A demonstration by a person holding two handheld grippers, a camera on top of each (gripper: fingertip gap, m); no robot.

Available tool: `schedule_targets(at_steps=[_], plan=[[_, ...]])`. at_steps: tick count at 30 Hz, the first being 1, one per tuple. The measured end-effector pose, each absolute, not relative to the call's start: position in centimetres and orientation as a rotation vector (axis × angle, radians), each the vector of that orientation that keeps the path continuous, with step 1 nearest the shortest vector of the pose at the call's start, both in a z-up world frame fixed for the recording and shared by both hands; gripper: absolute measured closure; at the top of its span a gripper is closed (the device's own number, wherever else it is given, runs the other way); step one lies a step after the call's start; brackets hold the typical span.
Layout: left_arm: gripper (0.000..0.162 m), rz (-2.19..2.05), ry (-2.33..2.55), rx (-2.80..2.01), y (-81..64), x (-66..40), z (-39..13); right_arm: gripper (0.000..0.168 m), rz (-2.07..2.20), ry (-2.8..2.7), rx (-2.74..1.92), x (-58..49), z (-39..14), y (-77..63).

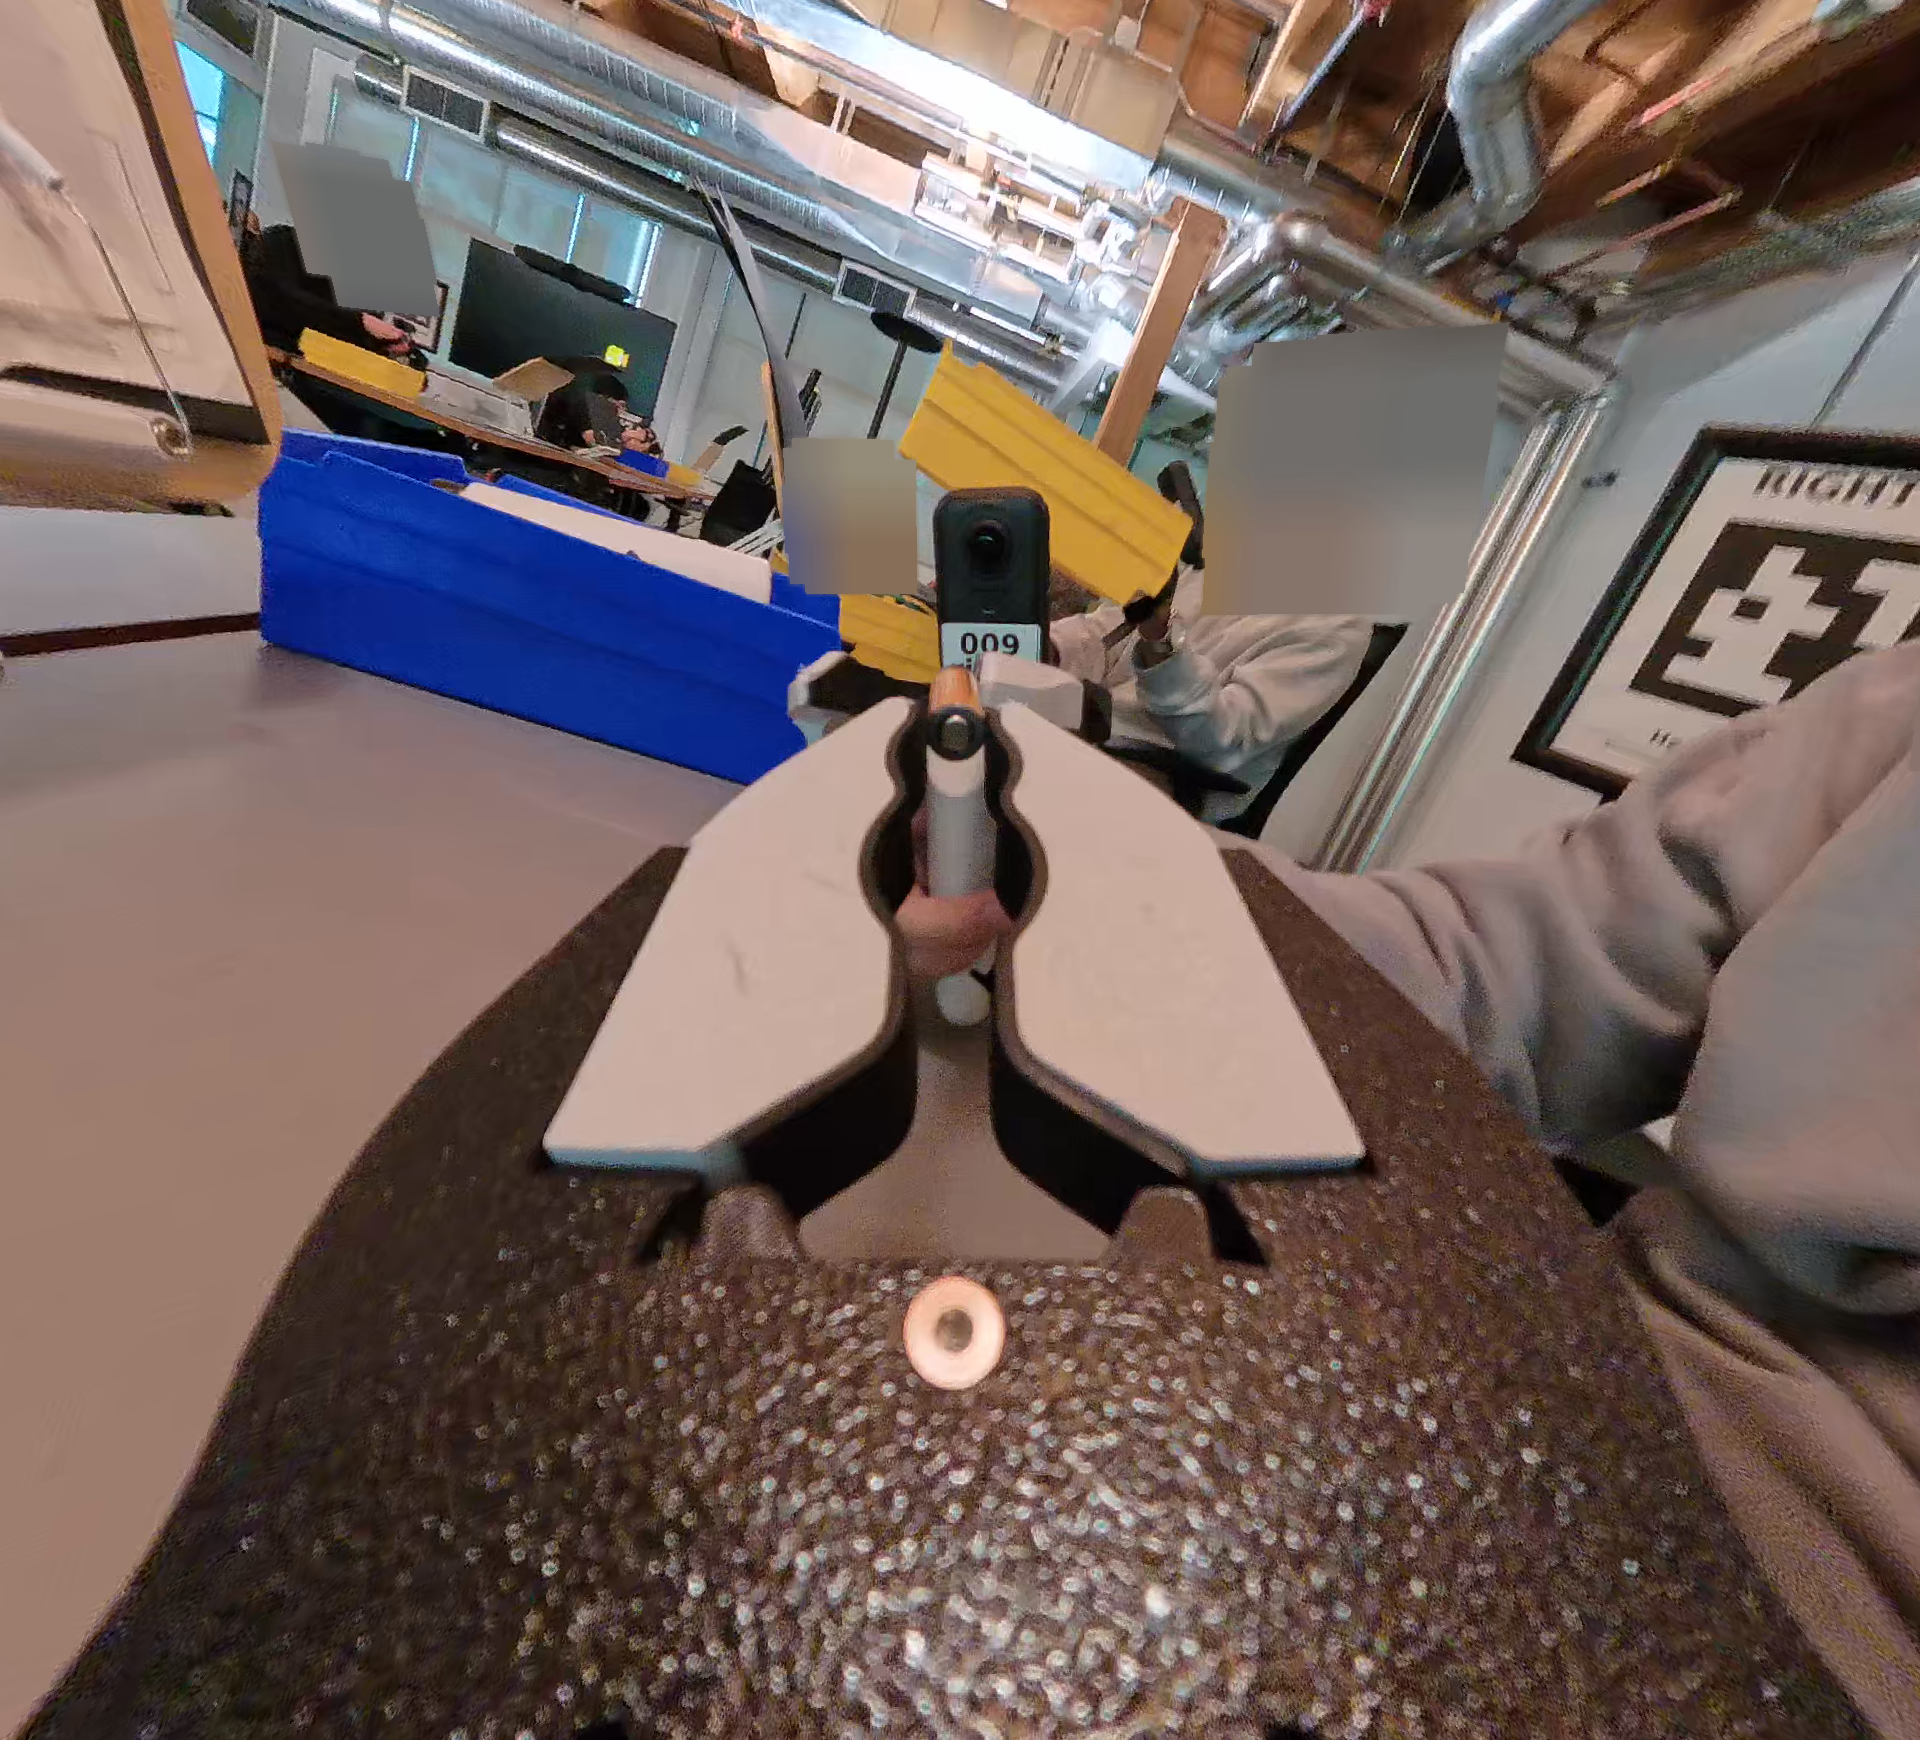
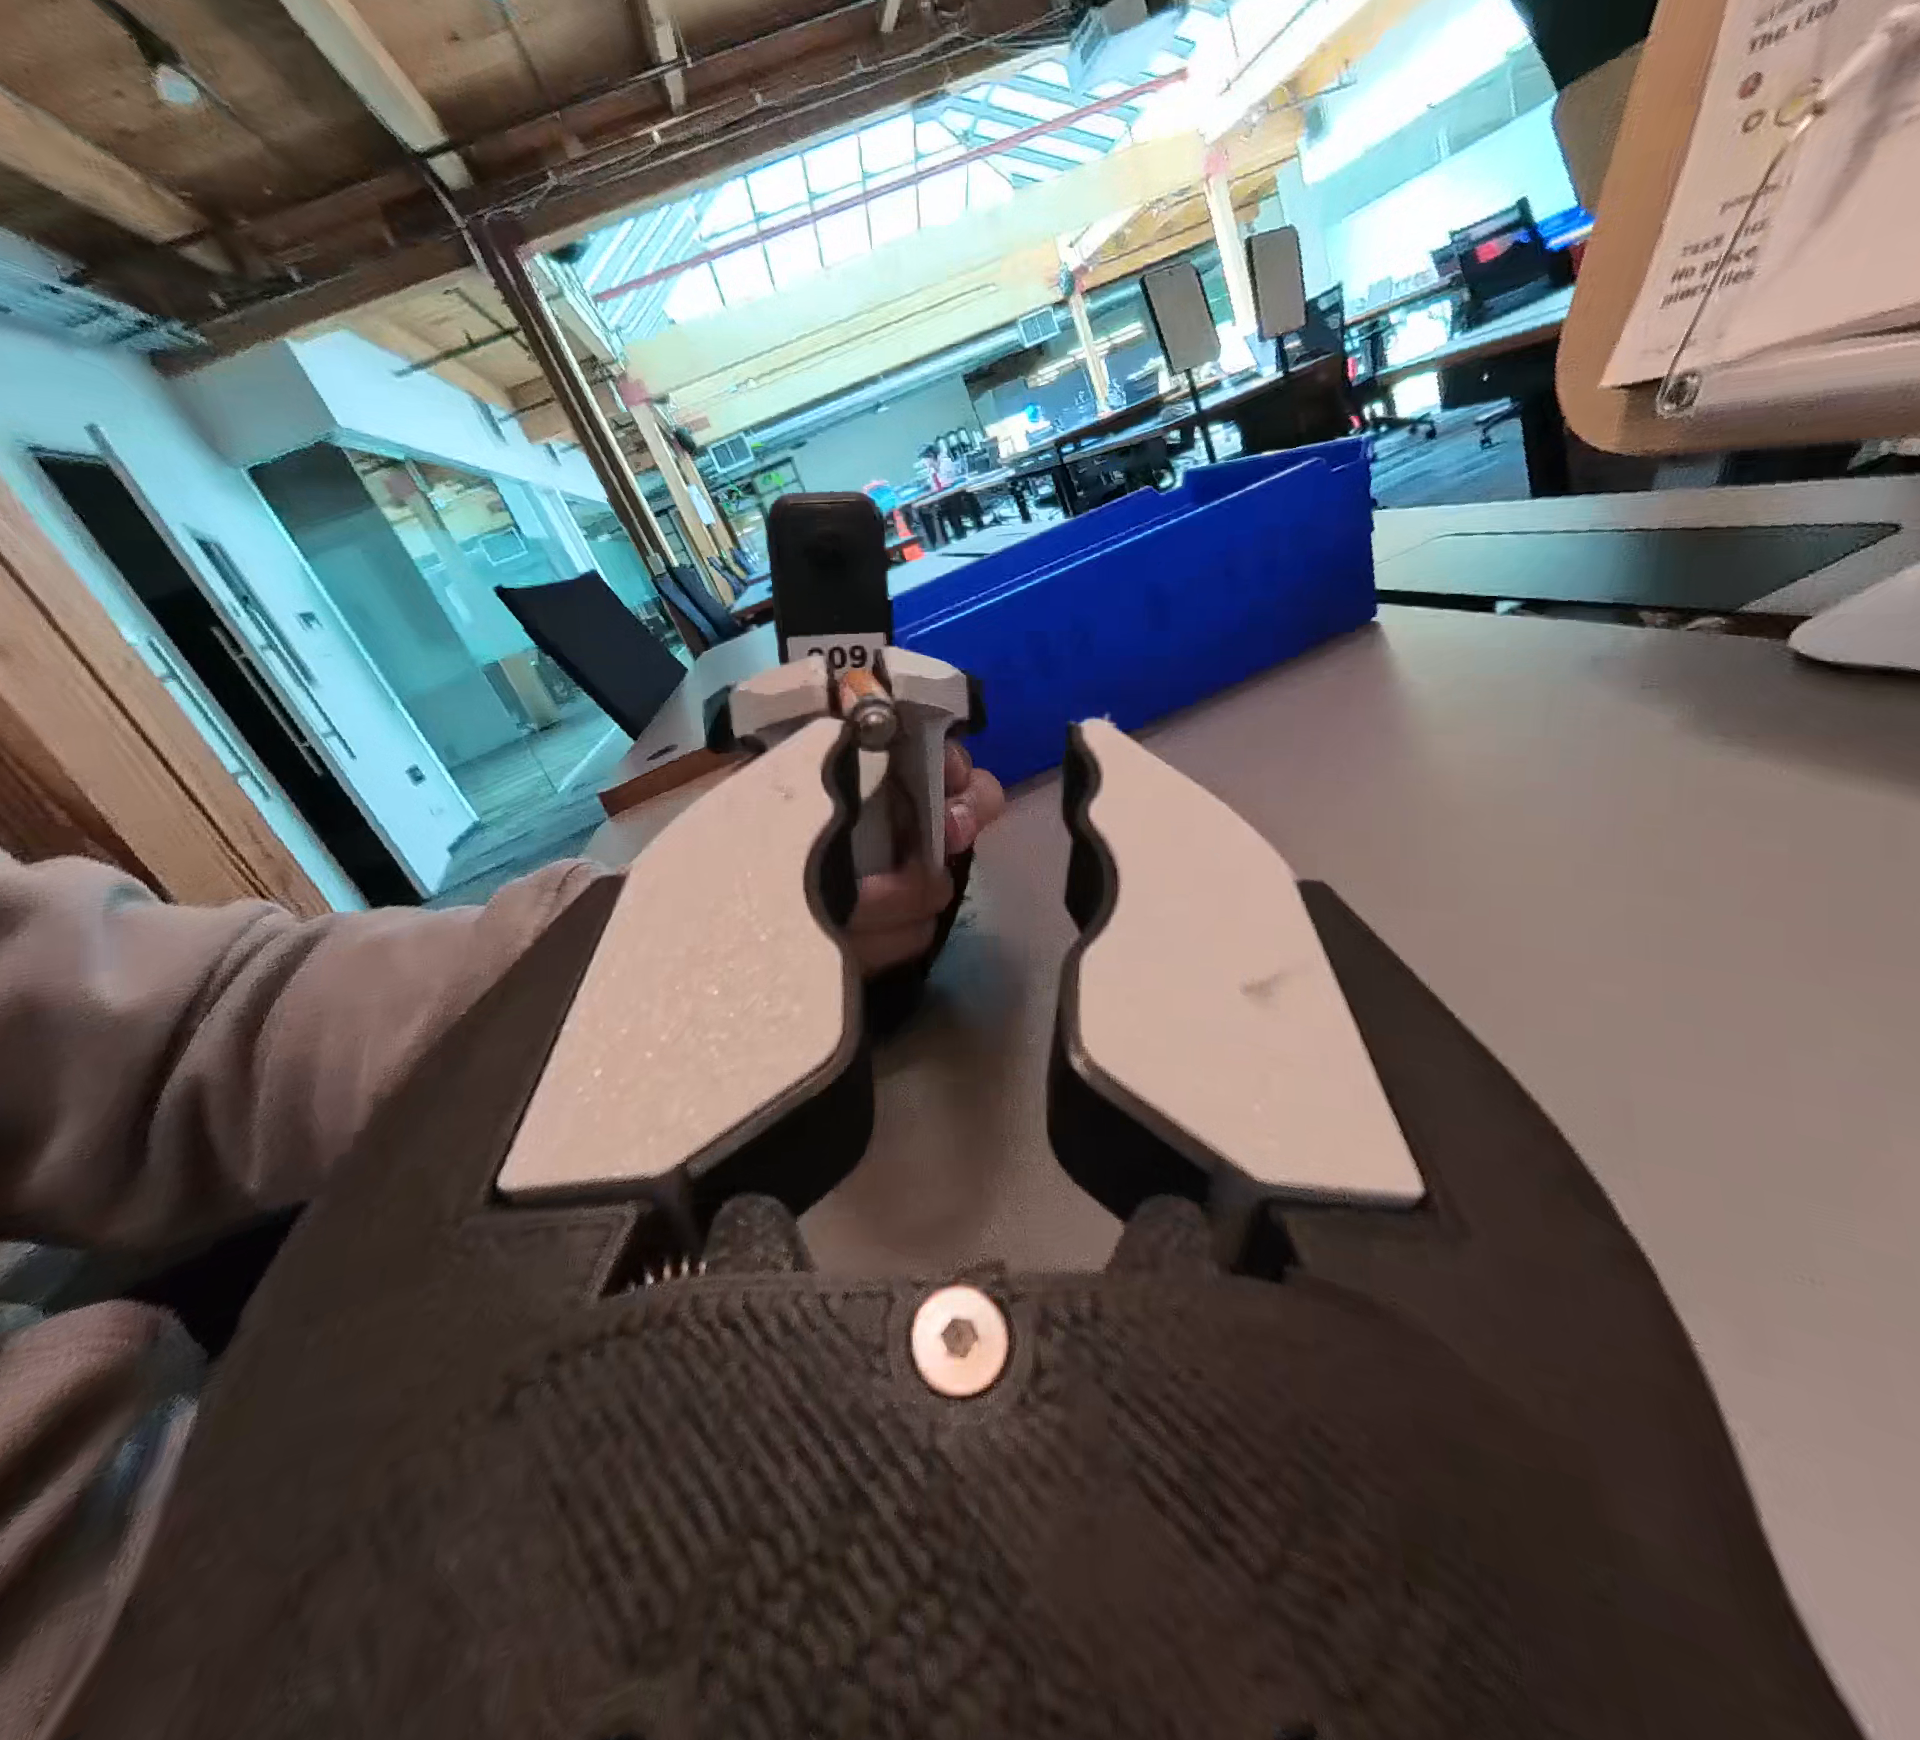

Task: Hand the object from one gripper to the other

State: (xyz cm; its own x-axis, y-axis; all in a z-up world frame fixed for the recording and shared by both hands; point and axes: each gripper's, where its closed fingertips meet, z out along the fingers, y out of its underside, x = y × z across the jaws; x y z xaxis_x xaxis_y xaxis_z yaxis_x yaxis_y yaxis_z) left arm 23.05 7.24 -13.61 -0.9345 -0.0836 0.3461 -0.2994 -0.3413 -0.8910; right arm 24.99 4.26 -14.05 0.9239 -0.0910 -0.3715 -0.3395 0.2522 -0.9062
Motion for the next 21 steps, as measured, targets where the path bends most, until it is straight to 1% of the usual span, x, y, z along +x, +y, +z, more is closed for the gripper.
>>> schedule_targets(at_steps=[4, 8, 11, 12, 13, 15, 18, 21], plan=[[0.152, 2.504, -1.873, 0.401, 7.3, 22.6, -13.5, 0.134, 0.400, 0.471, -1.265, 24.6, -14.2, 4.6], [0.152, 2.553, -2.071, 0.317, 7.0, 22.5, -13.9, 0.132, 0.682, 0.560, -1.157, 24.3, -14.0, 4.7], [0.152, 2.534, -2.201, 0.276, 6.6, 22.5, -14.6, 0.137, 0.796, 0.594, -1.142, 24.0, -14.4, 4.8], [0.152, 2.535, -2.225, 0.274, 6.5, 22.6, -14.7, 0.136, 0.815, 0.595, -1.168, 23.7, -14.8, 5.0], [0.152, 2.540, -2.248, 0.270, 6.4, 22.7, -14.7, 0.140, 0.825, 0.593, -1.200, 23.4, -15.1, 5.2], [0.152, 2.534, -2.297, 0.247, 6.3, 22.6, -15.0, 0.157, 0.836, 0.560, -1.227, 22.8, -15.2, 5.4], [0.152, 2.542, -2.310, 0.242, 6.3, 22.7, -14.9, 0.158, 0.834, 0.545, -1.229, 22.8, -14.9, 5.4], [0.152, 2.534, -2.317, 0.252, 6.3, 22.7, -15.0, 0.158, 0.733, 0.494, -1.283, 22.8, -14.8, 5.4]])
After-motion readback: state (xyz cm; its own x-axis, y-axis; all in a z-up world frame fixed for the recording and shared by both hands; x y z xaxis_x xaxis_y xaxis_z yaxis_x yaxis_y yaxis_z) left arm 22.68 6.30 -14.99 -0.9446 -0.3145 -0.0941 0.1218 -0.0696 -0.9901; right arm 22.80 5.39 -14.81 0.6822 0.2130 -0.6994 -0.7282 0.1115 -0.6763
